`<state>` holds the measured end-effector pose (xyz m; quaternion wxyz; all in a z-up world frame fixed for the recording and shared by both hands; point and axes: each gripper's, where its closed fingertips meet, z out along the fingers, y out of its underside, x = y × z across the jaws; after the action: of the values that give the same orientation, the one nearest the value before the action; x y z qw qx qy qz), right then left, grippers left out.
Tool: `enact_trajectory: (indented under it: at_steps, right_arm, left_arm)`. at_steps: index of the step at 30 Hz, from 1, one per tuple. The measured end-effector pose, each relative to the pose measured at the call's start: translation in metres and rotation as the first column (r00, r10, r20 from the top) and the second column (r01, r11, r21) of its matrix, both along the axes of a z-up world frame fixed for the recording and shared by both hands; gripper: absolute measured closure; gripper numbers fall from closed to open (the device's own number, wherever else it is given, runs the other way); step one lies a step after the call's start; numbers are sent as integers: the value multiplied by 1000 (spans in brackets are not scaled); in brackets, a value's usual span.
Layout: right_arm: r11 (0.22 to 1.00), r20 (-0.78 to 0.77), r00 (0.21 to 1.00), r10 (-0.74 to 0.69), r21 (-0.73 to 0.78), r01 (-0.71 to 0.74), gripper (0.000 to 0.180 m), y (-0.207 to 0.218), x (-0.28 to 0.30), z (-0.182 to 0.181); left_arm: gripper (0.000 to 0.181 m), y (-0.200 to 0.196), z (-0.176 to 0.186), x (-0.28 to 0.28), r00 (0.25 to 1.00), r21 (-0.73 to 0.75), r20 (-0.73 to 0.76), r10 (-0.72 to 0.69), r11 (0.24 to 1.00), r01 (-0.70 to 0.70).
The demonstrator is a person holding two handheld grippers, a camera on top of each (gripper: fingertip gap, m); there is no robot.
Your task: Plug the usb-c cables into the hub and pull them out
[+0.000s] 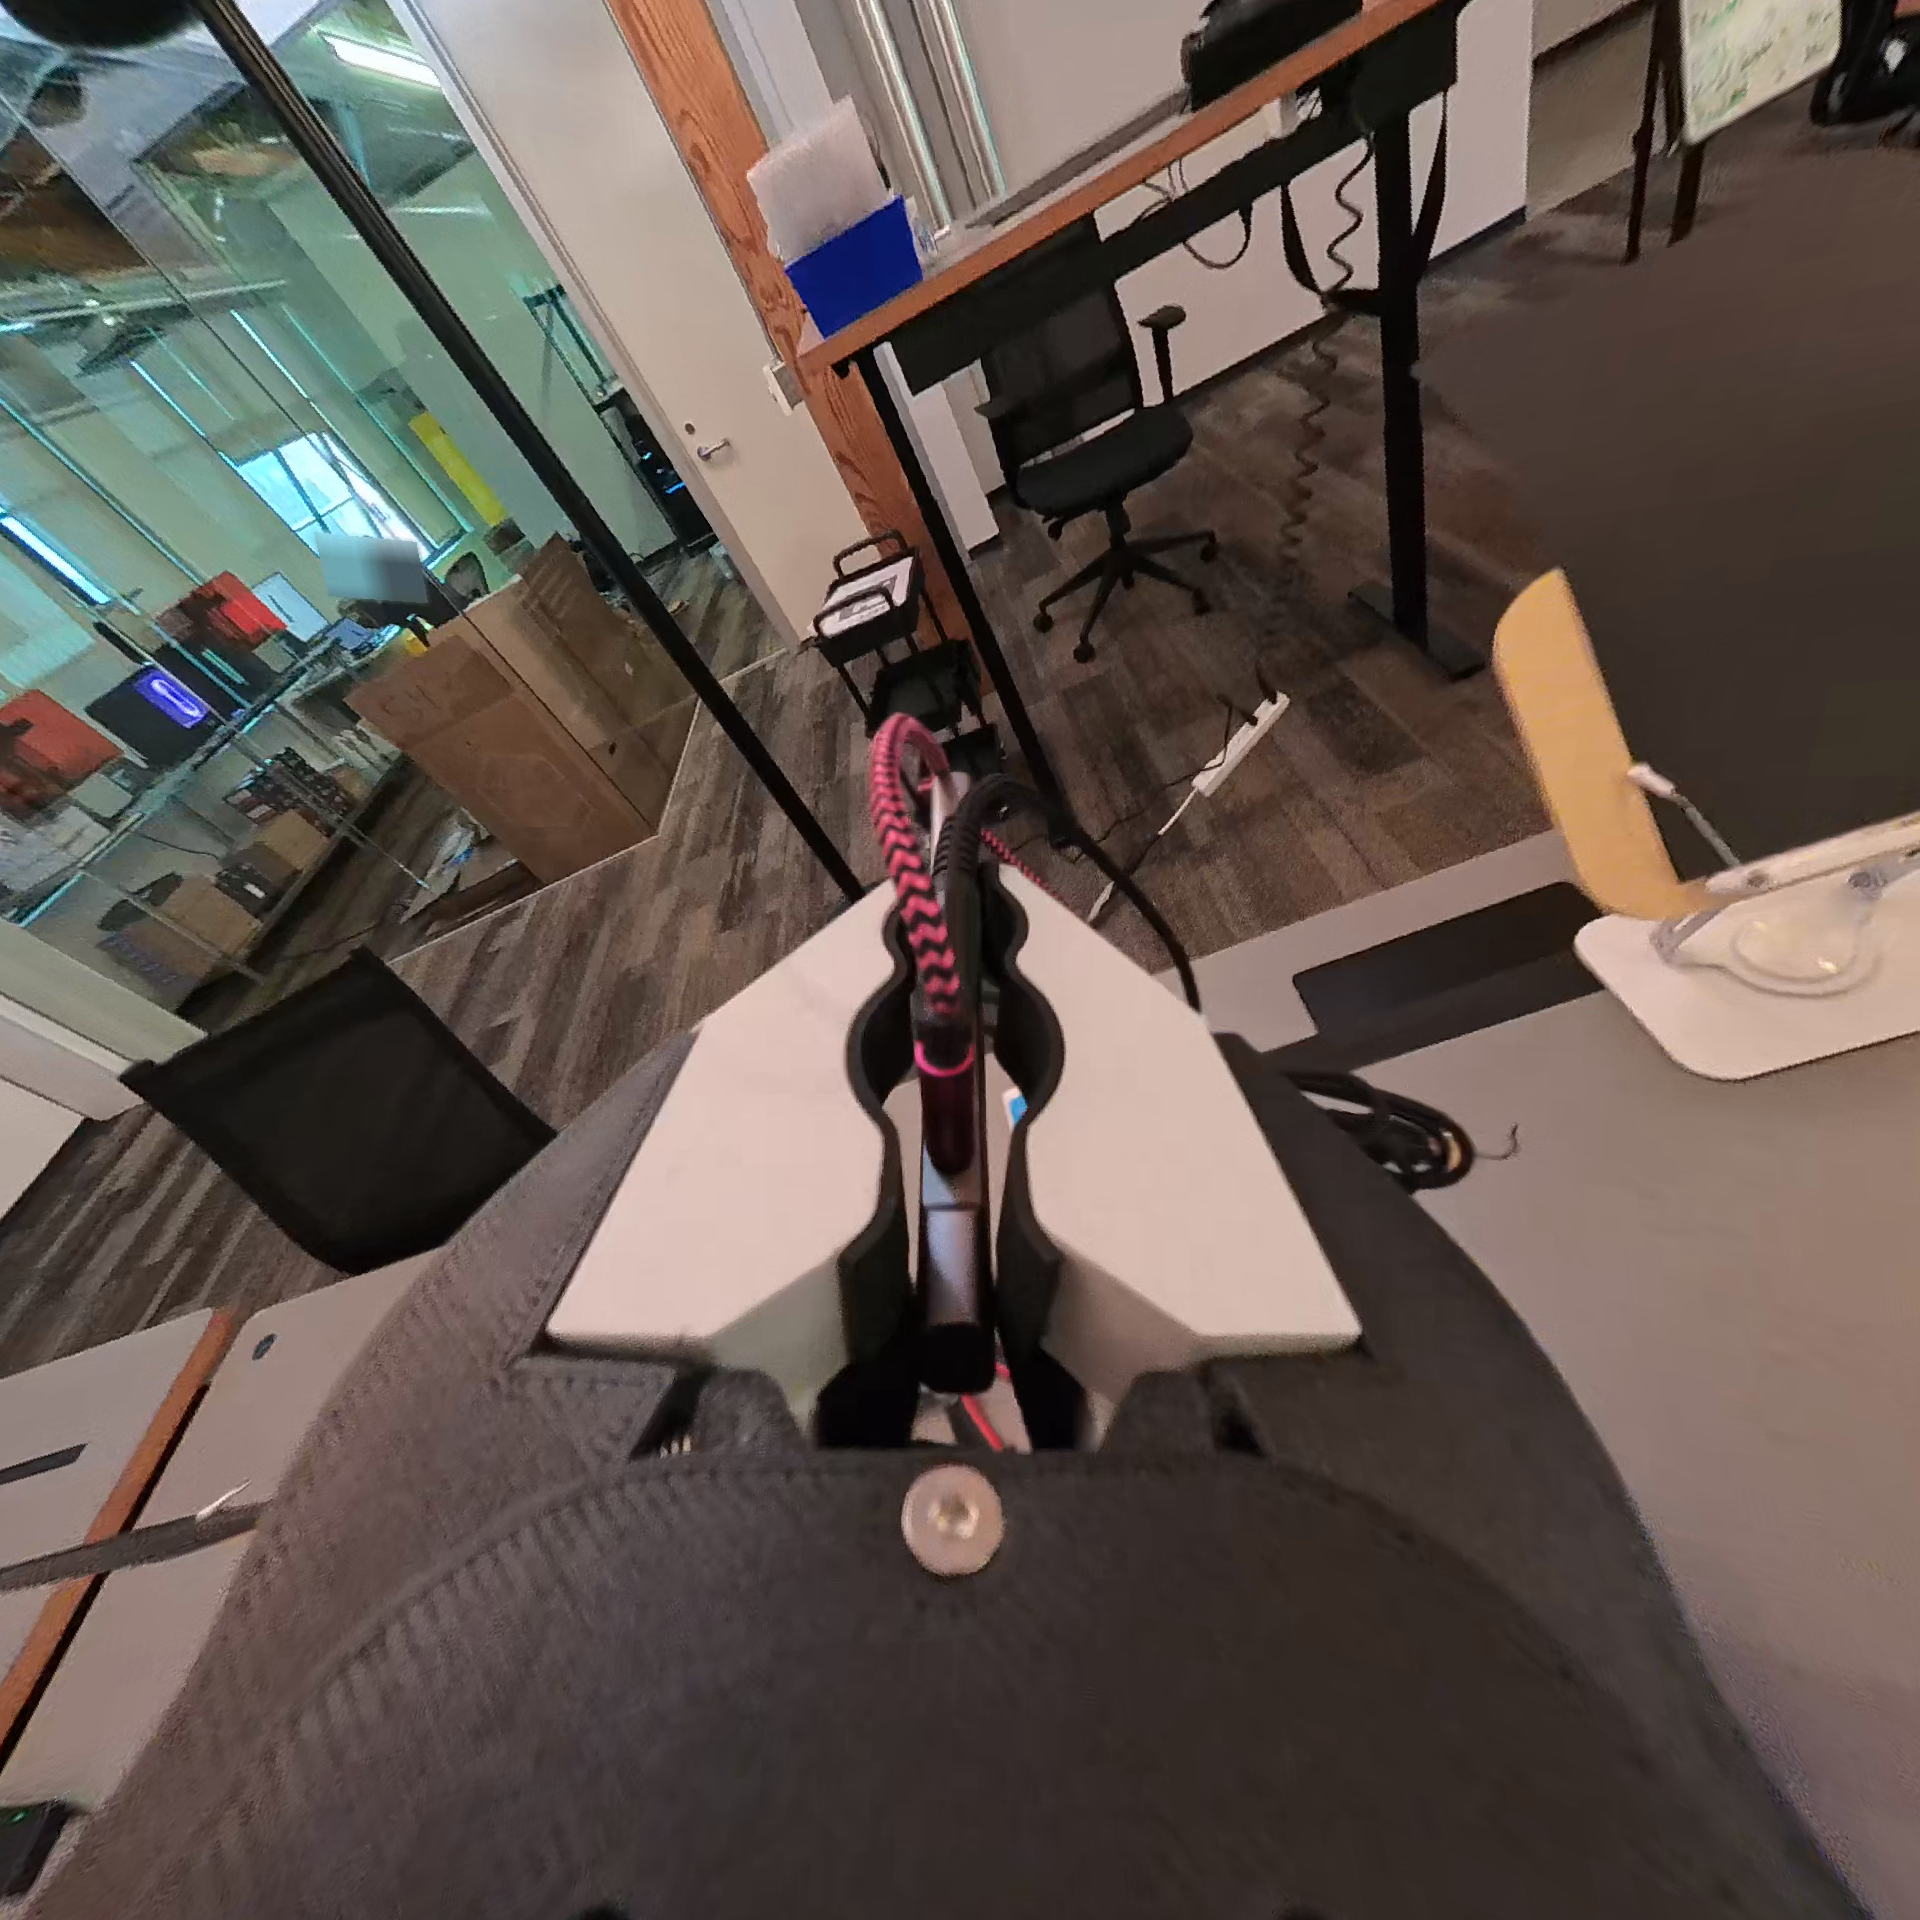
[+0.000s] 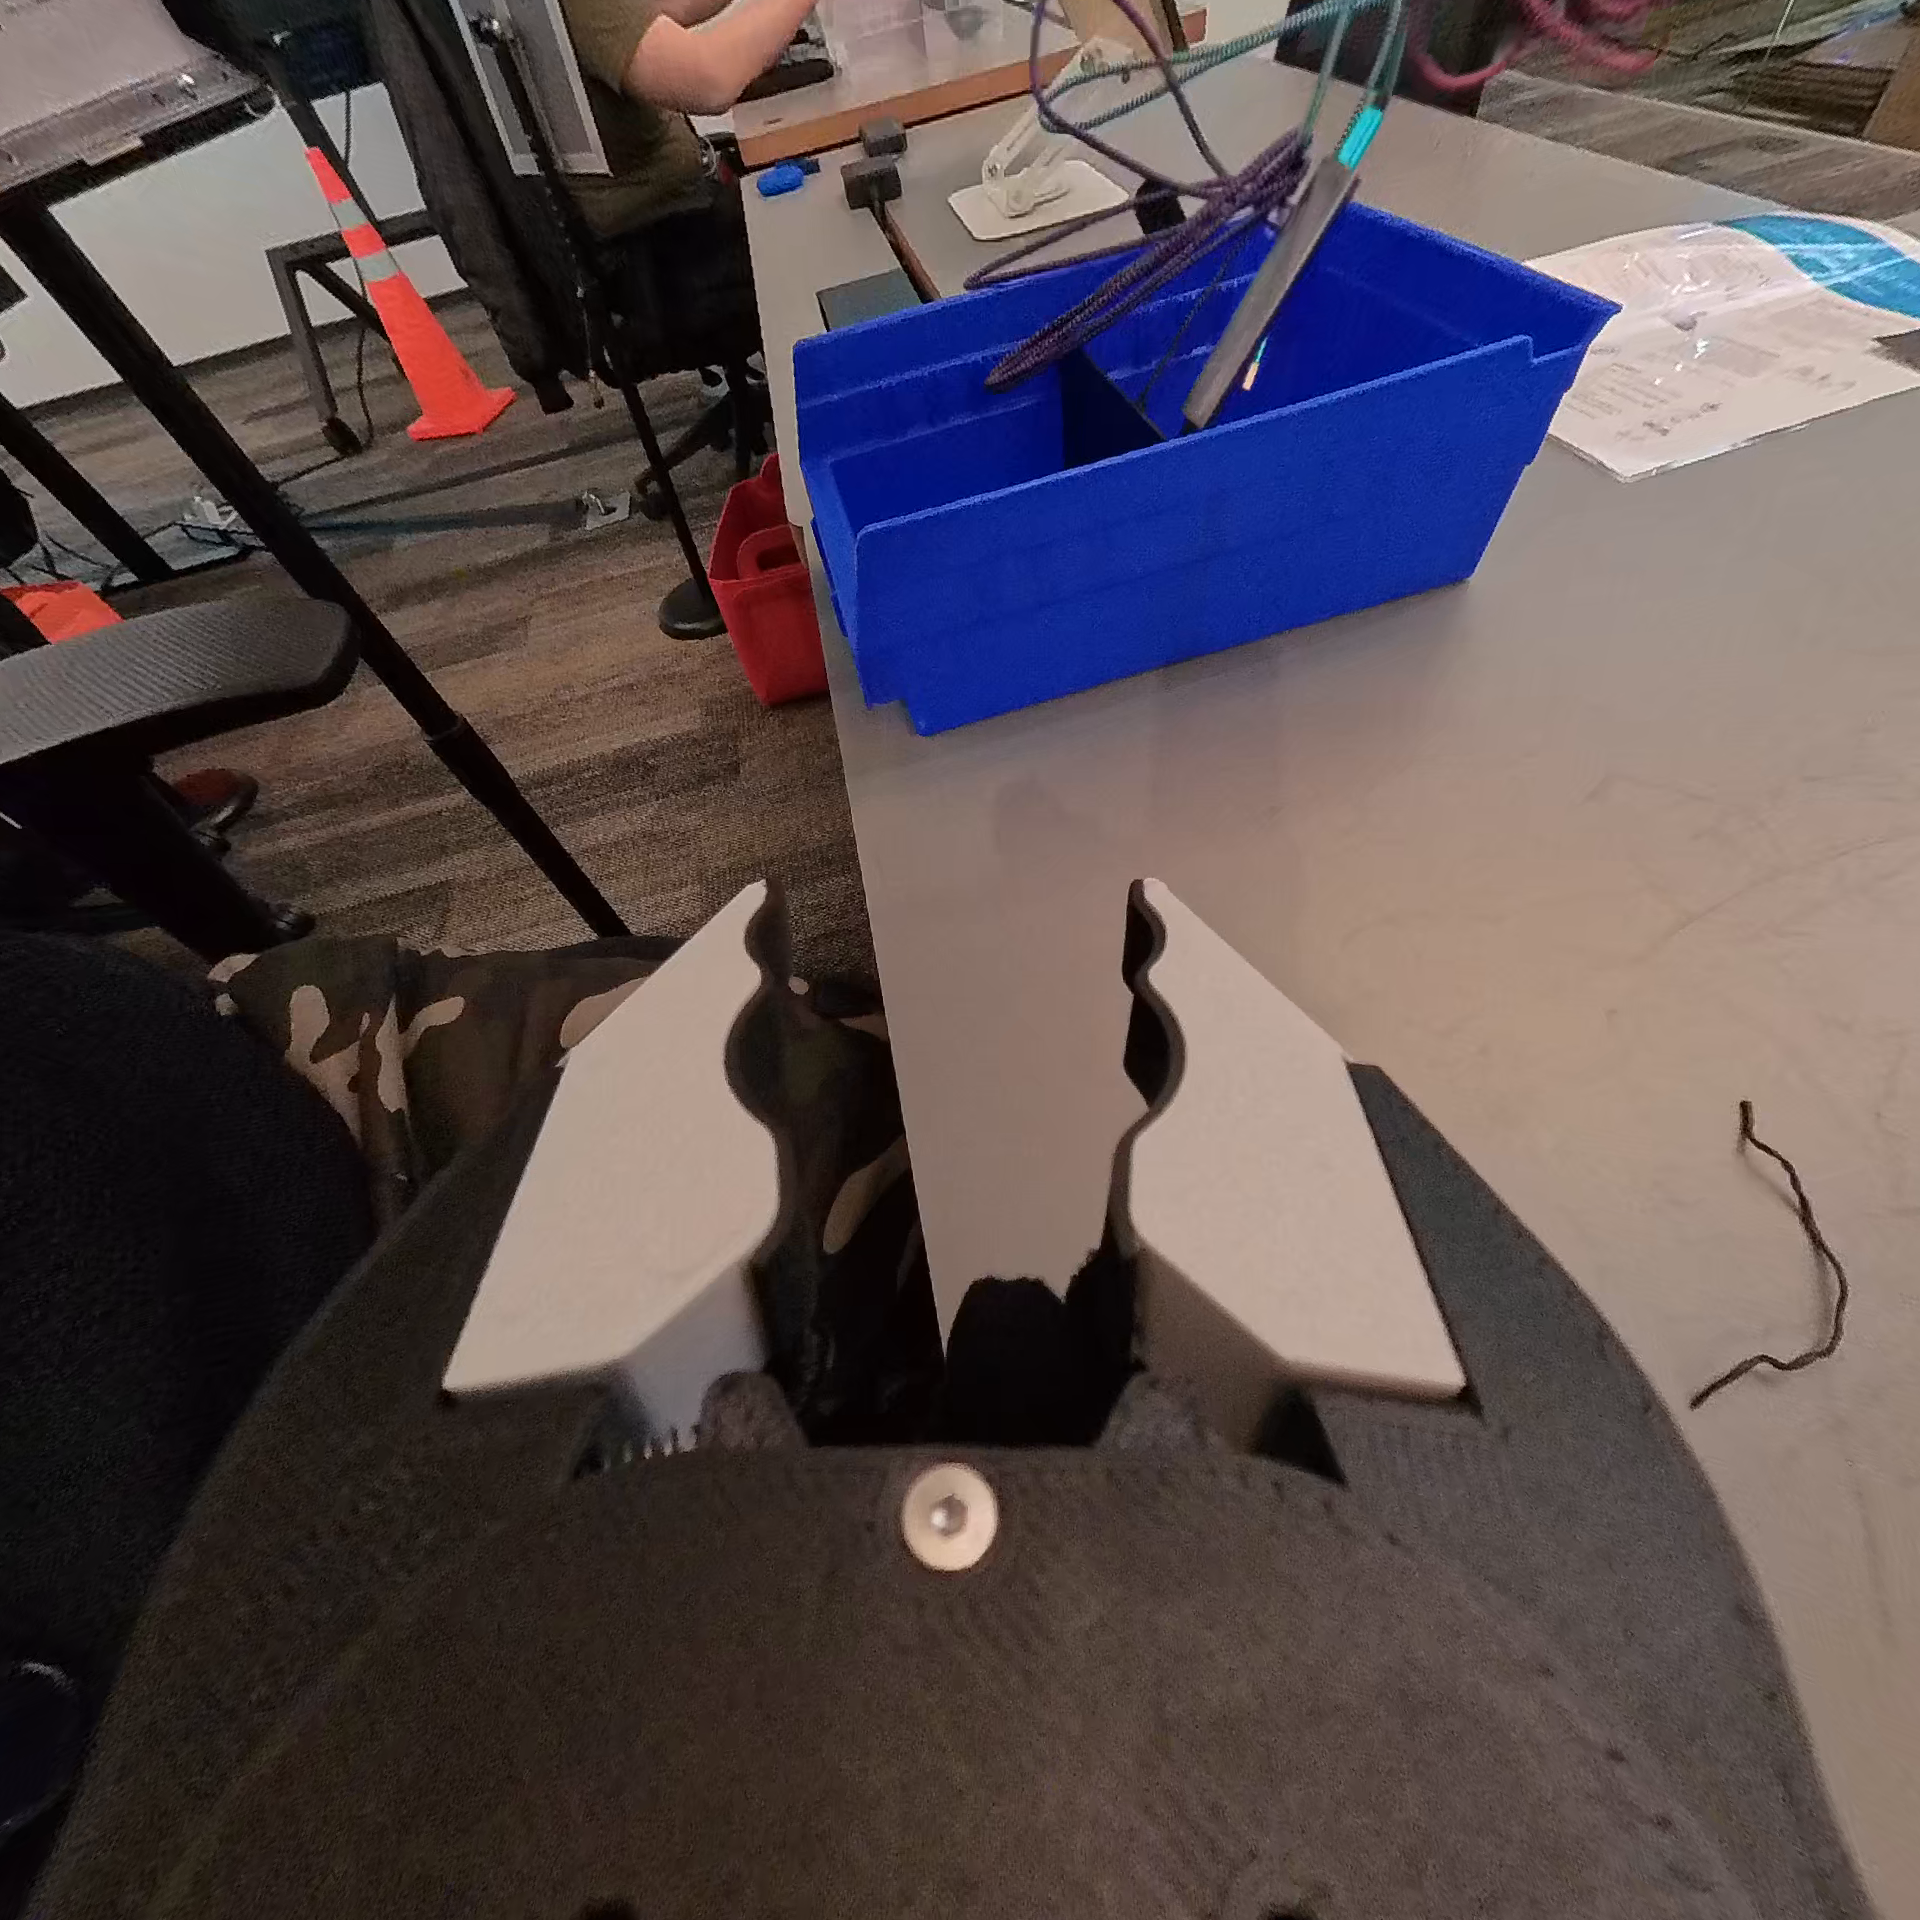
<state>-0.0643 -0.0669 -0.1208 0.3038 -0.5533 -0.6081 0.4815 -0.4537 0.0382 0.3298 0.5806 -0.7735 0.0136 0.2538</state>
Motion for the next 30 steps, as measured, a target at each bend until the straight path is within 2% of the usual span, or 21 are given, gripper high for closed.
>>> enact_trajectory:
  at_steps: [5, 15, 20, 23, 30]
  right_arm:
    - [1000, 1, 1000, 9, -7, -9, 116, -3, -1, -1]
    - [1000, -5, 1000, 5, -9, -5, 116, -1, 1, 0]
    - [1000, -7, 1000, 8, -13, -8, 116, -1, 0, 0]
    - [1000, -3, 1000, 12, -10, -12, 116, -2, 1, 0]
    - [1000, -5, 1000, 1, -9, -1, 116, 1, 3, 1]
  left_arm:
    - [174, 27, 10, 31, 998, -21, -12, -68, 997, 67]
    - [173, 69, -8, 113, 959, -52, 54, -280, 958, 282]
    - [173, 88, -54, 173, 917, -164, 73, -393, 902, 399]
    - [174, 101, -94, 210, 876, -224, 134, -464, 847, 483]
    - [174, 127, -181, 274, 814, -346, 194, -547, 739, 579]
